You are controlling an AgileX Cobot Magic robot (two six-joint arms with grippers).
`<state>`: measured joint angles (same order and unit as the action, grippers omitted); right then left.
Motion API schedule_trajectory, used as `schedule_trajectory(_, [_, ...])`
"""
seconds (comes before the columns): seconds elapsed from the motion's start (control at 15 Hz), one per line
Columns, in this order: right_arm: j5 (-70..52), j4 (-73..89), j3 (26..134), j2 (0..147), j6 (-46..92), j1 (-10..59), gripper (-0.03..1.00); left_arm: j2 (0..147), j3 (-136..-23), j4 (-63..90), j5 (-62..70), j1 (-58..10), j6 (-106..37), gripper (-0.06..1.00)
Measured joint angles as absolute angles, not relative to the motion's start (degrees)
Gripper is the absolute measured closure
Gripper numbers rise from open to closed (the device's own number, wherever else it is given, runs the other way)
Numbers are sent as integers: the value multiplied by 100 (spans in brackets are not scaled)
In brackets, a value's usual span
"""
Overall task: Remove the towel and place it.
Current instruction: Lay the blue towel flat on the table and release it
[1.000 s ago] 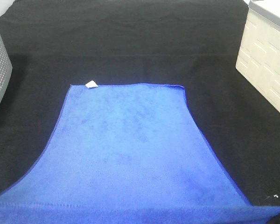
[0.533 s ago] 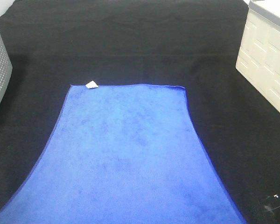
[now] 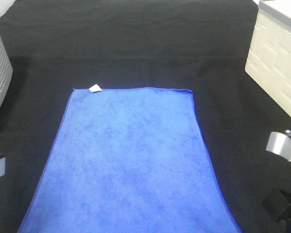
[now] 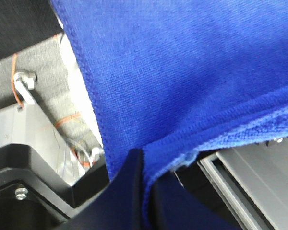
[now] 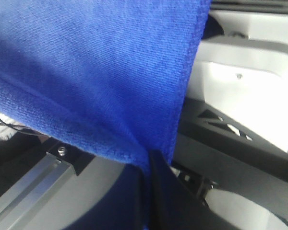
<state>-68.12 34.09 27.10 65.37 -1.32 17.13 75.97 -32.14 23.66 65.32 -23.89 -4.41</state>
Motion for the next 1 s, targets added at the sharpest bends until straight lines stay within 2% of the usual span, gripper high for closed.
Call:
schedule_trajectory(0.53, [-6738, 3455, 2716, 8491, 630, 1713, 97, 8571, -3237, 2492, 6348, -2389, -808, 94])
schedule_trajectory(1.0, [-6148, 3570, 2733, 10004, 1278, 1713, 97, 9563, -3501, 2464, 5861, -2389, -905, 94])
